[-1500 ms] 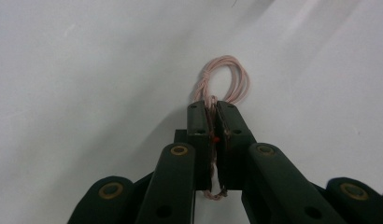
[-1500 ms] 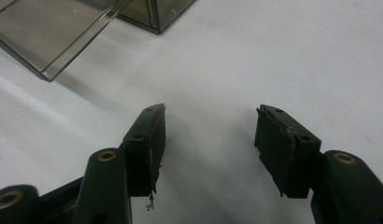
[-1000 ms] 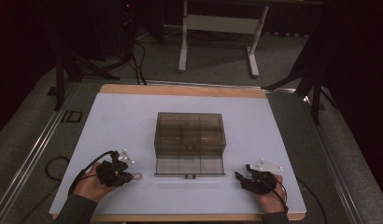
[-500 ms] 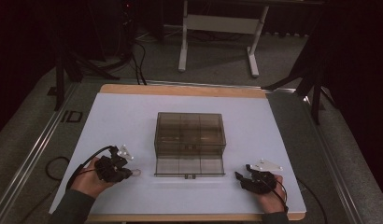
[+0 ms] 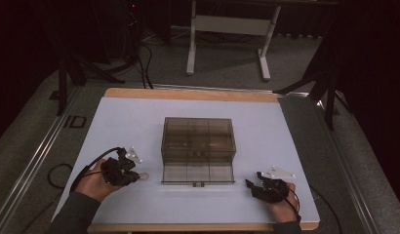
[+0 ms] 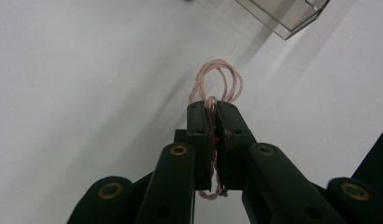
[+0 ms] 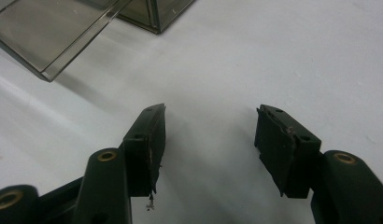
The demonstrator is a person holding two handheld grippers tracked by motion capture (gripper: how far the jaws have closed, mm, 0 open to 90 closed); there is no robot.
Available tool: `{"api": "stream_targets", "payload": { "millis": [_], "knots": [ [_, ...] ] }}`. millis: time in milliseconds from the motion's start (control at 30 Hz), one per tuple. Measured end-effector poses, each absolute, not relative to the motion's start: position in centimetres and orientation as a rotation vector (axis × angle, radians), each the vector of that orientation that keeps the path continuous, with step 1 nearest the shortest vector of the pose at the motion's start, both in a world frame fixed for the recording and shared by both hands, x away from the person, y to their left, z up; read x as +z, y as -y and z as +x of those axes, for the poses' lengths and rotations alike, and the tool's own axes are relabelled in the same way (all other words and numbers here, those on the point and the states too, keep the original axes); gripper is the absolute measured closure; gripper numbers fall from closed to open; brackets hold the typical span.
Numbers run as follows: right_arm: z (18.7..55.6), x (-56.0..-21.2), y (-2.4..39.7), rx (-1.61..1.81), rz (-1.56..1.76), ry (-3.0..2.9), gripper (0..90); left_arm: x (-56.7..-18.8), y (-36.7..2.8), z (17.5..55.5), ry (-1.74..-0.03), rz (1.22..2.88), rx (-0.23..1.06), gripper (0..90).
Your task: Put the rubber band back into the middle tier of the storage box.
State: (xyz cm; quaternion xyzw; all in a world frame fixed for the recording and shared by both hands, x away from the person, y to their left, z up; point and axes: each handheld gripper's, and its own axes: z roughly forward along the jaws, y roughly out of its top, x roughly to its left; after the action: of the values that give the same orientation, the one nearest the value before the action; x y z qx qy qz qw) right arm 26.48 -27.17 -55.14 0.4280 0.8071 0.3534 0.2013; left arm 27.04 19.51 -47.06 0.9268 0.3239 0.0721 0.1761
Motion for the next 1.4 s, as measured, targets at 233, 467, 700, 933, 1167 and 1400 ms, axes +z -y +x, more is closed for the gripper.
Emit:
{"api": "stream_targets", "payload": {
  "millis": [233,467,700,933,1167,1400],
  "knots": [
    [26.5,-55.1,27.2,0.988,1.196,-2.254,42.7,-46.5,-19.3,27.2,-0.907,2.621,0.209,85.4],
    [26.5,-55.2,27.2,0.989,1.196,-2.254,42.7,-45.8,-18.9,27.4,-0.894,2.627,0.213,85.4],
    [26.5,-55.2,27.2,0.989,1.197,-2.254,42.7,-45.2,-18.5,27.5,-0.878,2.627,0.205,85.4],
    [26.5,-55.2,27.2,0.989,1.196,-2.253,42.7,-44.5,-17.8,27.6,-0.856,2.642,0.214,85.4],
    [26.5,-55.2,27.2,0.990,1.196,-2.252,42.7,-43.8,-17.2,27.6,-0.837,2.637,0.216,85.4],
    [26.5,-55.2,27.2,0.992,1.198,-2.251,42.7,-43.4,-16.6,27.6,-0.818,2.645,0.215,85.4]
  ]
}}
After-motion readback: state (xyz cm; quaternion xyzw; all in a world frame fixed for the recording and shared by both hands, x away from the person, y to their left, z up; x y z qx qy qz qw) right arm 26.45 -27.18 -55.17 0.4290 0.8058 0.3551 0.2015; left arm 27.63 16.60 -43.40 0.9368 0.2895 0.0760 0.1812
